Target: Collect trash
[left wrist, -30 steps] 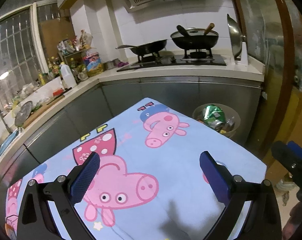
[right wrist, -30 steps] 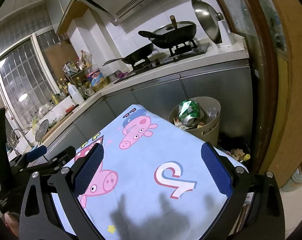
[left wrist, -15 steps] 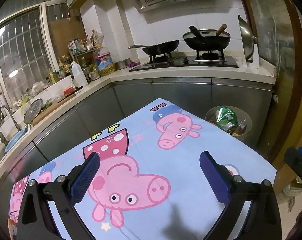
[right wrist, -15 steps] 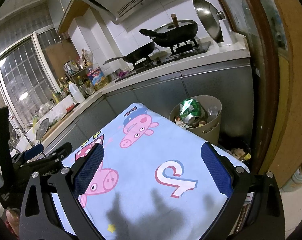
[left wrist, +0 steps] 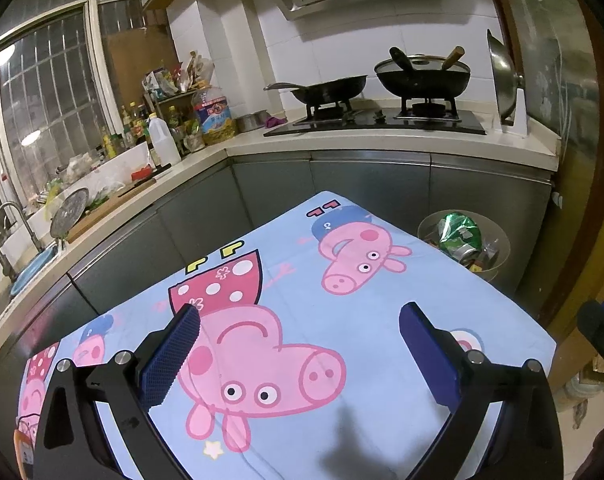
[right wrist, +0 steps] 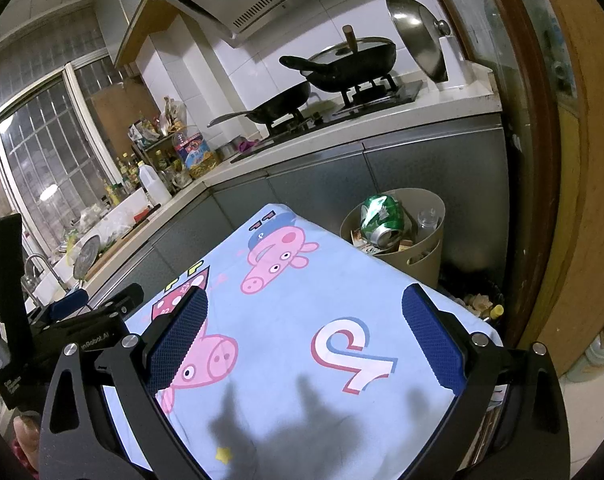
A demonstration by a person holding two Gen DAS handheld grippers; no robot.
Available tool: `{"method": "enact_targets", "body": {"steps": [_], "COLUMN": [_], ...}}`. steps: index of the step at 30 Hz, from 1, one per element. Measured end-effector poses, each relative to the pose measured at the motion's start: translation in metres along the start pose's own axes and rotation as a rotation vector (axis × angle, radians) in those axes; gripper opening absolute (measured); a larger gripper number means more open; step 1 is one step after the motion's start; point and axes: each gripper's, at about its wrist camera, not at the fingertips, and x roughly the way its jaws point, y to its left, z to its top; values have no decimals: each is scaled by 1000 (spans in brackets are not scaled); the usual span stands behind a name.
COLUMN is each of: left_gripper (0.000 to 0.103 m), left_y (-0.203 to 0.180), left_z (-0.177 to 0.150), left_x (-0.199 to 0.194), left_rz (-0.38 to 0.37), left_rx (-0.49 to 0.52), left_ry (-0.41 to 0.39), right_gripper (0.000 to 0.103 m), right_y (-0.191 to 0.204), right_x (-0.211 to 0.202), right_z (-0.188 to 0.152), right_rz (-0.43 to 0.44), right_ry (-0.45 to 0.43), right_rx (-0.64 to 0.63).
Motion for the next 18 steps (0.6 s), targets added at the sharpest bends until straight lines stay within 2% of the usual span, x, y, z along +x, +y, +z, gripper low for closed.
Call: {"method": "enact_targets", "body": {"steps": [18], "left_gripper": [99], "left_y": [3], "left_z": [-1], "left_x": [2], "left_rz": [11], "left_rx": [-3], "left_ry": [2], "right_gripper": [97], "right_y": [4], "right_x": [-2], "right_z": [-3], "right_rz": [-1], "right_ry": [-26], "right_rx": [-8]}}
